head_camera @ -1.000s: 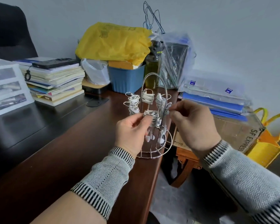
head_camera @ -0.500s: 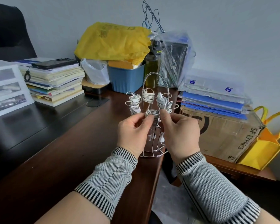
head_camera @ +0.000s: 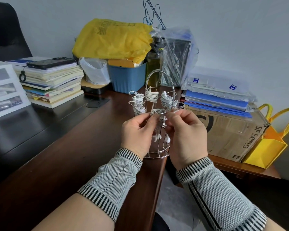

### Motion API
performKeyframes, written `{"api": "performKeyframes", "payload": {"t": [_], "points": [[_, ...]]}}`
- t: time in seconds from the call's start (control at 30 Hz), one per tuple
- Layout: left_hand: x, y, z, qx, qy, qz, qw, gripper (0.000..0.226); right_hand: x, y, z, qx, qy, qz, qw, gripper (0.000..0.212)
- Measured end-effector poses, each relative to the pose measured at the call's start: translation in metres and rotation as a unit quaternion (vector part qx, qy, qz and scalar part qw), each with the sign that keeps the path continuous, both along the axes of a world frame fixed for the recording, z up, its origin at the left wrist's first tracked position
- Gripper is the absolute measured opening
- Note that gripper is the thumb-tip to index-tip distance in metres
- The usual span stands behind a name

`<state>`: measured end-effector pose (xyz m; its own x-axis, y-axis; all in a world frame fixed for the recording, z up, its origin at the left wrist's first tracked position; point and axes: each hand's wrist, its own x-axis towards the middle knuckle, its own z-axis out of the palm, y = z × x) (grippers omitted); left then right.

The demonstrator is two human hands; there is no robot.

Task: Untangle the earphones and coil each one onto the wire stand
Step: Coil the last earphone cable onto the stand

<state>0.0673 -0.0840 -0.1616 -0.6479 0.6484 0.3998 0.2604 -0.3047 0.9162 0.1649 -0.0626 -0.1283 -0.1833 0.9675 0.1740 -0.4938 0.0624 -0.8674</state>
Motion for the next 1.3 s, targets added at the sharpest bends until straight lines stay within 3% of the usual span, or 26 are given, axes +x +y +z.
{"api": "performKeyframes", "payload": {"t": [0.13,0.5,0.7,0.77,0.93,1.3], "points": [[0.000,0.001,-0.002,-0.006,-0.063,-0.030,0.998,0.020,0.004,-0.004,-0.003,-0.017,0.036,0.041,0.998,0.015],[-0.002,0.003,-0.004,-0.009,-0.017,-0.013,1.000,0.021,0.006,0.001,-0.006,-0.066,0.077,0.018,0.995,0.017],[-0.001,0.003,-0.004,-0.005,-0.013,-0.015,1.000,0.018,0.004,0.001,-0.002,-0.074,0.096,0.052,0.991,0.019],[-0.001,0.002,-0.004,-0.004,-0.013,-0.016,1.000,0.019,0.007,0.000,-0.004,-0.065,0.073,0.053,0.994,0.017],[0.001,0.000,-0.003,-0.006,-0.004,-0.022,1.000,0.015,0.008,-0.006,-0.014,-0.042,-0.084,0.024,0.995,0.012],[-0.002,0.001,-0.004,-0.009,0.013,-0.014,1.000,0.017,0.010,0.000,-0.003,-0.067,-0.138,0.061,0.986,0.021]]}}
